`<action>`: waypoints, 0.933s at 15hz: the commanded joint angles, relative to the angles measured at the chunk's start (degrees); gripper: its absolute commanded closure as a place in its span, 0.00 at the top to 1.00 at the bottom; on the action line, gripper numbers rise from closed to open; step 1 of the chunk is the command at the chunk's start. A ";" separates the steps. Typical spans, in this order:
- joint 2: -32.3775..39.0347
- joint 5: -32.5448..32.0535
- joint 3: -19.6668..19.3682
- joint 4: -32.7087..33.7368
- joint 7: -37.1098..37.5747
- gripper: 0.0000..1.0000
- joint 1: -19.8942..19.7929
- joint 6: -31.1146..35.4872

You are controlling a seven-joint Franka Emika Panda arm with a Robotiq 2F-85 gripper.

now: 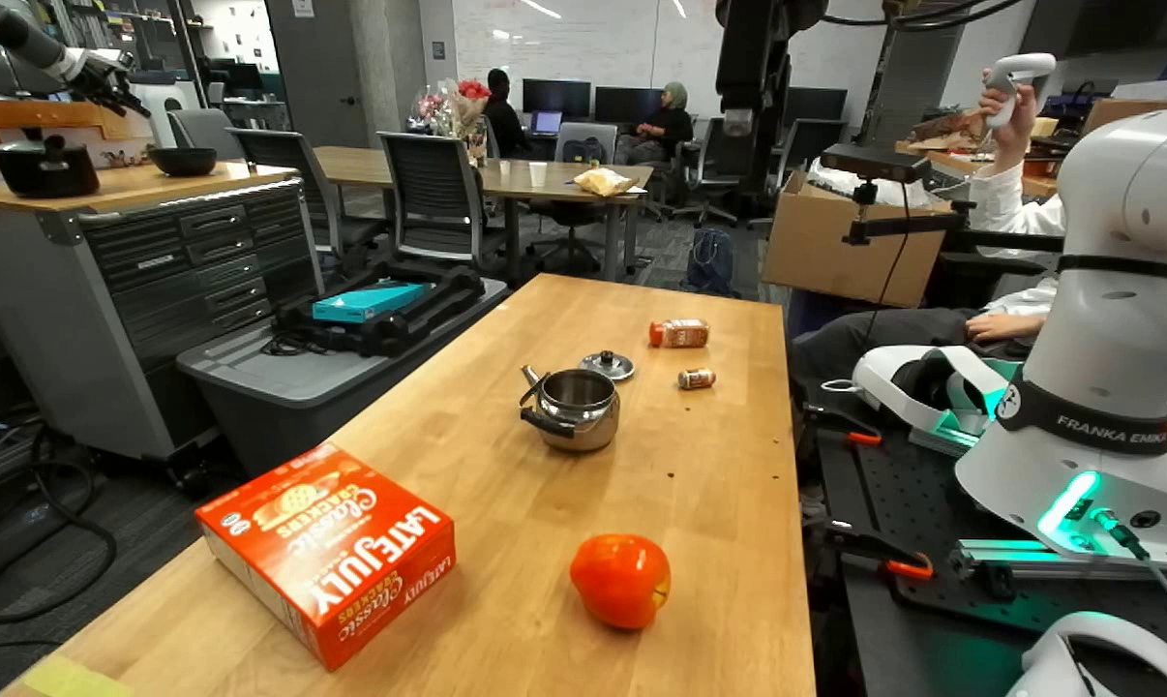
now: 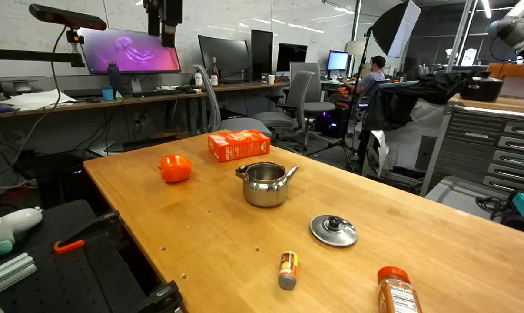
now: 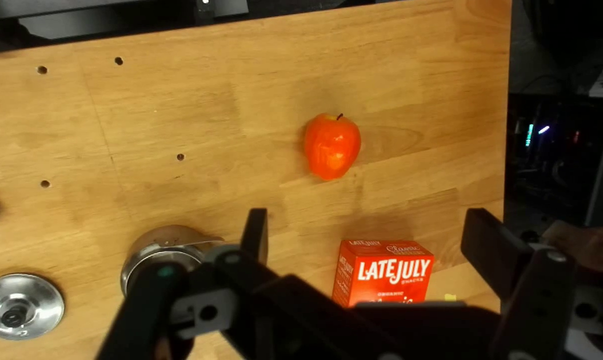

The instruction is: Pick up the lid and close the kettle

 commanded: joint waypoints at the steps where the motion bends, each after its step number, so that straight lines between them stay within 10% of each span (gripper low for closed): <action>1: 0.14 -0.23 0.57 0.12 -0.73 1.00 -0.79 0.10; 14: 3.27 -9.68 -1.01 3.53 -6.77 1.00 -3.21 7.36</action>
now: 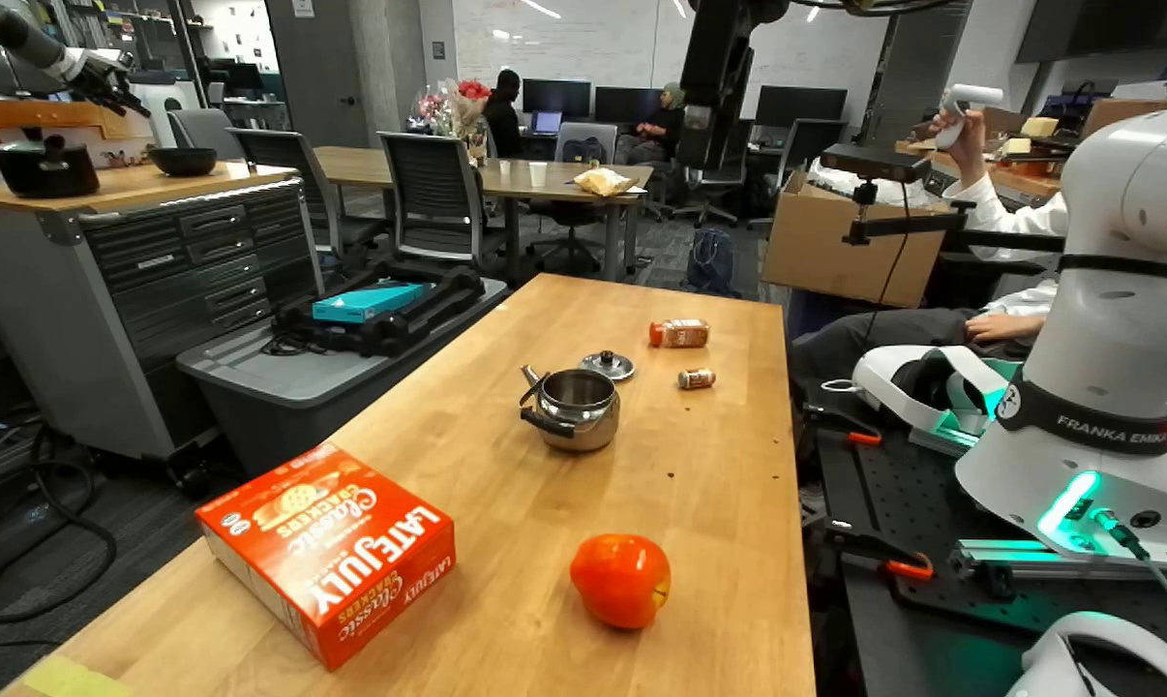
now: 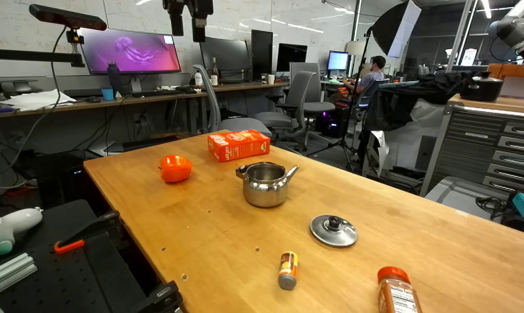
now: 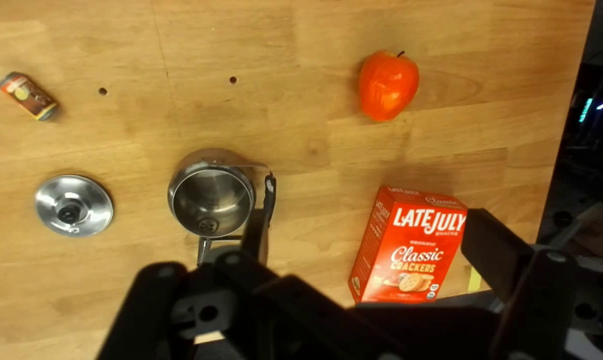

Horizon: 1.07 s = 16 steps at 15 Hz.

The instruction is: Pick up the lid and close the kettle

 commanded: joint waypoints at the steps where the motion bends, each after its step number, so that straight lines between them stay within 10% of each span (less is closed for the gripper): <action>1: 2.58 -2.19 -1.02 2.67 -3.56 1.00 -1.24 3.17; 16: 6.77 -0.91 -7.14 14.24 -8.15 1.00 -4.01 6.87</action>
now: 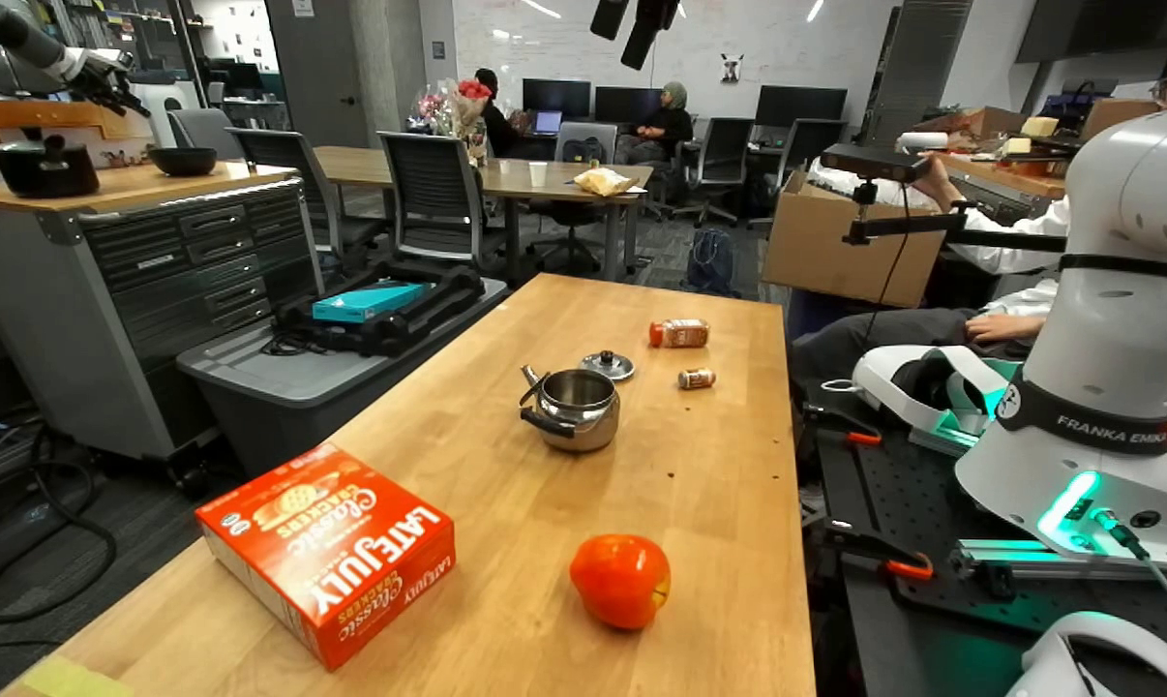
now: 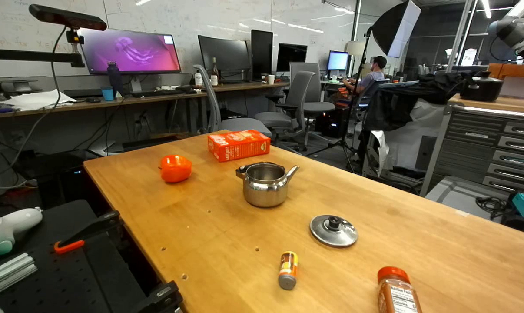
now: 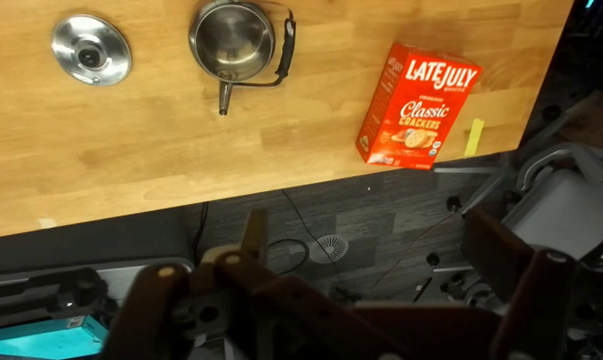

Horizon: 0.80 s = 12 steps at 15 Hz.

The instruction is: Pick up the lid and close the kettle

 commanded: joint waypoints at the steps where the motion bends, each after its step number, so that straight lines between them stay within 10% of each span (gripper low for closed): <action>1: 3.05 0.53 -2.15 3.44 -1.76 1.00 -1.44 1.76; 12: 7.72 3.29 -4.96 4.17 -0.60 1.00 -3.97 3.93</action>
